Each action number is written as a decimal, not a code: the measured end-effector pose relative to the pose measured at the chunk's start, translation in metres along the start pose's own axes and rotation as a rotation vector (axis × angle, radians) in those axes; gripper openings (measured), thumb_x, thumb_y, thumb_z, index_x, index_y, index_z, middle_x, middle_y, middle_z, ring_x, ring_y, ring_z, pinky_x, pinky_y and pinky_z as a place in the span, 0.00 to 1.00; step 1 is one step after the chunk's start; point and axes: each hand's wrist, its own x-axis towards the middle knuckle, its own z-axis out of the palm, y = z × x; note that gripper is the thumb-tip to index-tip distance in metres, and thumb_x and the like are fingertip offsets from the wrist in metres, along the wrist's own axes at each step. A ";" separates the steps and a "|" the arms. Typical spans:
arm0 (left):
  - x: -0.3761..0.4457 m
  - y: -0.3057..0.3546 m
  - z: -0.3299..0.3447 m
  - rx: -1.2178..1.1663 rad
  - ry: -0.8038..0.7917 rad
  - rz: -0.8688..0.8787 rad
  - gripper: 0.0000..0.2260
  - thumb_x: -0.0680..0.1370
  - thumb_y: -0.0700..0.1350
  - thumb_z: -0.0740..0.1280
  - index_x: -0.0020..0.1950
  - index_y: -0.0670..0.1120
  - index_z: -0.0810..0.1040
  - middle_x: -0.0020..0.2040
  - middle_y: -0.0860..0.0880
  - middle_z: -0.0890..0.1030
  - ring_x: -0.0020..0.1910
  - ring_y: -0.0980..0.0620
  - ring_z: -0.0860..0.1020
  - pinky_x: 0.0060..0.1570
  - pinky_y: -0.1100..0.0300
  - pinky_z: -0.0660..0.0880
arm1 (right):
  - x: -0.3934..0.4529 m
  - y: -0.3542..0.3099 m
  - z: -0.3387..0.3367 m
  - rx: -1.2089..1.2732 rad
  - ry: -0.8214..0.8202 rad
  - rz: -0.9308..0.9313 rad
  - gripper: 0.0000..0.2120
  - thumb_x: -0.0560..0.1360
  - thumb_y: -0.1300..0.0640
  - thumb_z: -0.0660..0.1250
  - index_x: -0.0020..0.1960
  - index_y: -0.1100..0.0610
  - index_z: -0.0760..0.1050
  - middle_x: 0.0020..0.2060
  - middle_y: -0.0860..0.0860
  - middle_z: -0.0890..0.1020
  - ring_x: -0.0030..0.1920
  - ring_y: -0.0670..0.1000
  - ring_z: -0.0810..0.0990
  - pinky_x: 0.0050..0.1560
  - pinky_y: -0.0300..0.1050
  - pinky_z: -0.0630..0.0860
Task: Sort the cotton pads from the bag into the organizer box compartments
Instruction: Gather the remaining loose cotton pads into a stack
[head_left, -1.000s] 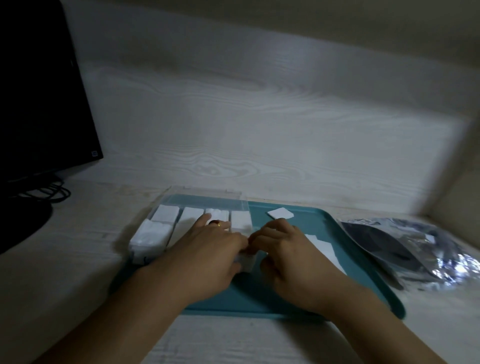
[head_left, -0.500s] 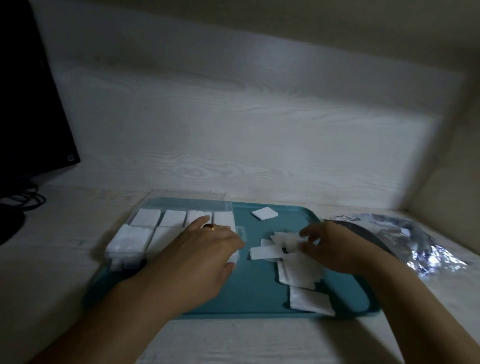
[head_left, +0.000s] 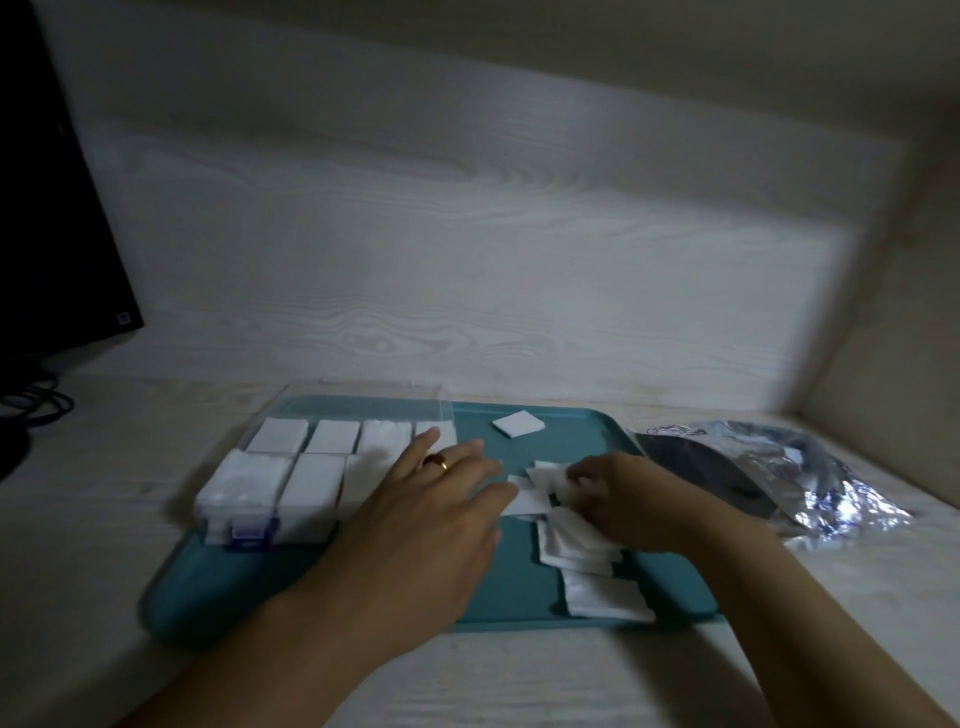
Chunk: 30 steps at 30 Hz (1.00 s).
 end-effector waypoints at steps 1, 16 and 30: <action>0.000 0.004 0.003 0.028 -0.014 0.018 0.14 0.75 0.50 0.65 0.59 0.51 0.81 0.61 0.51 0.81 0.65 0.48 0.77 0.67 0.47 0.60 | 0.001 -0.001 0.002 0.015 0.013 -0.011 0.21 0.76 0.56 0.67 0.68 0.51 0.73 0.61 0.52 0.80 0.58 0.52 0.79 0.56 0.41 0.74; -0.001 0.008 0.006 0.015 -0.093 -0.055 0.16 0.81 0.52 0.54 0.59 0.53 0.80 0.60 0.56 0.81 0.74 0.53 0.67 0.76 0.52 0.42 | 0.003 -0.008 -0.005 0.371 0.234 -0.142 0.15 0.77 0.56 0.68 0.34 0.61 0.74 0.26 0.48 0.71 0.26 0.44 0.65 0.30 0.37 0.64; 0.024 0.023 -0.024 -2.001 0.072 -0.929 0.25 0.83 0.58 0.50 0.62 0.46 0.81 0.57 0.41 0.84 0.58 0.40 0.81 0.63 0.39 0.74 | -0.033 -0.074 0.006 0.989 0.138 -0.328 0.10 0.75 0.68 0.69 0.53 0.58 0.80 0.42 0.55 0.83 0.34 0.42 0.82 0.32 0.32 0.76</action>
